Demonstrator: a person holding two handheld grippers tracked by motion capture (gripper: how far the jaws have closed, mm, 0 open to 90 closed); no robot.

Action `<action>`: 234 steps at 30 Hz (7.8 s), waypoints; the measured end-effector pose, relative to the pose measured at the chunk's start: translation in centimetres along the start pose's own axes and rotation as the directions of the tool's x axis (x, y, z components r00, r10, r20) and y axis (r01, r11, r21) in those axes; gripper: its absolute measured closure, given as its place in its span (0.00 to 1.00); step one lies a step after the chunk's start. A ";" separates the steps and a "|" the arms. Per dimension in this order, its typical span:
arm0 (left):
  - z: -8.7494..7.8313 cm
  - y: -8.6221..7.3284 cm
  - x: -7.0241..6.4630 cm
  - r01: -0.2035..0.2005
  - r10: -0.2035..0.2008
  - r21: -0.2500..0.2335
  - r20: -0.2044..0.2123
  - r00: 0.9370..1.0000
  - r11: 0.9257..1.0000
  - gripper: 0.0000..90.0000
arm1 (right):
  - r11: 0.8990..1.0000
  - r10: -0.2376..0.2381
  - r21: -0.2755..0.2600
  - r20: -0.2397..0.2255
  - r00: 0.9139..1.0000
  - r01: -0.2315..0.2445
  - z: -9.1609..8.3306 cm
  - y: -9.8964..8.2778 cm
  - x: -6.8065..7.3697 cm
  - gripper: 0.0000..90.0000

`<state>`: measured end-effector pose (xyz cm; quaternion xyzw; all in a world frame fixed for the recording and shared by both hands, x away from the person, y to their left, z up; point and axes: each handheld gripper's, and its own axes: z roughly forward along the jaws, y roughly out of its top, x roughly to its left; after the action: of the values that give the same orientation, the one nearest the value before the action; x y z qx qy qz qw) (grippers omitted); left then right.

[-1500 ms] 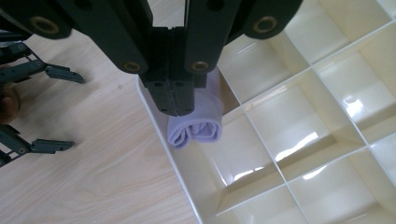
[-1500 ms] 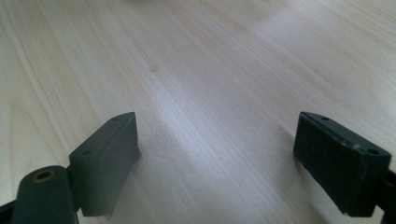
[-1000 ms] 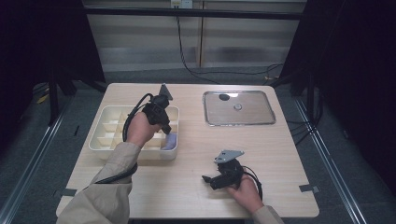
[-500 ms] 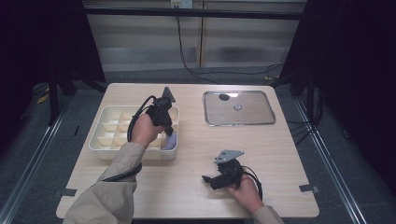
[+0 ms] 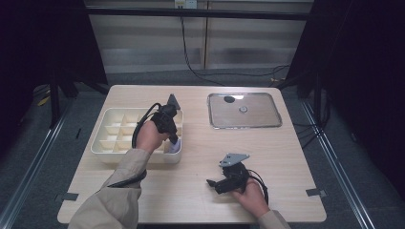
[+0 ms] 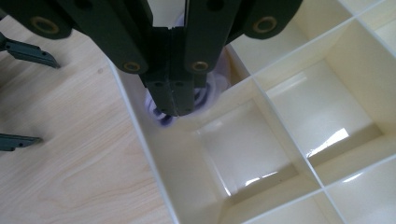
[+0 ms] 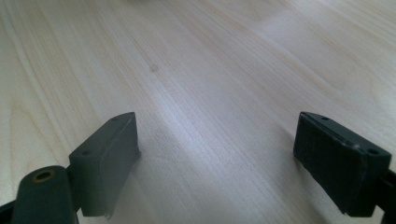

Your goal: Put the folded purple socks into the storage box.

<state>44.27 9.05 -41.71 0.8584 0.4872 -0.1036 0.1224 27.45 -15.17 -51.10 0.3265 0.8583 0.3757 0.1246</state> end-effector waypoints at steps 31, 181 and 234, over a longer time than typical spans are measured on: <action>2.5 -1.1 0.3 0.009 -0.010 -0.016 -0.010 1.000 1.000 1.00 | 1.000 -0.002 -0.001 0.001 1.000 0.002 0.0 0.0 0.0 0.15; -5.3 -6.6 0.1 -0.118 0.120 -0.121 0.005 0.993 0.986 0.28 | 1.000 0.002 0.001 0.000 1.000 -0.002 0.0 0.0 0.0 0.15; -4.5 -9.8 -1.0 -0.174 0.182 -0.145 0.037 0.983 0.974 0.28 | 1.000 0.005 0.003 0.000 1.000 -0.005 0.0 0.0 0.1 0.15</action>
<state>35.58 14.54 -38.18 0.8850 0.4112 -0.0788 0.2036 27.37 -15.17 -51.10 0.3290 0.8580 0.3748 0.1231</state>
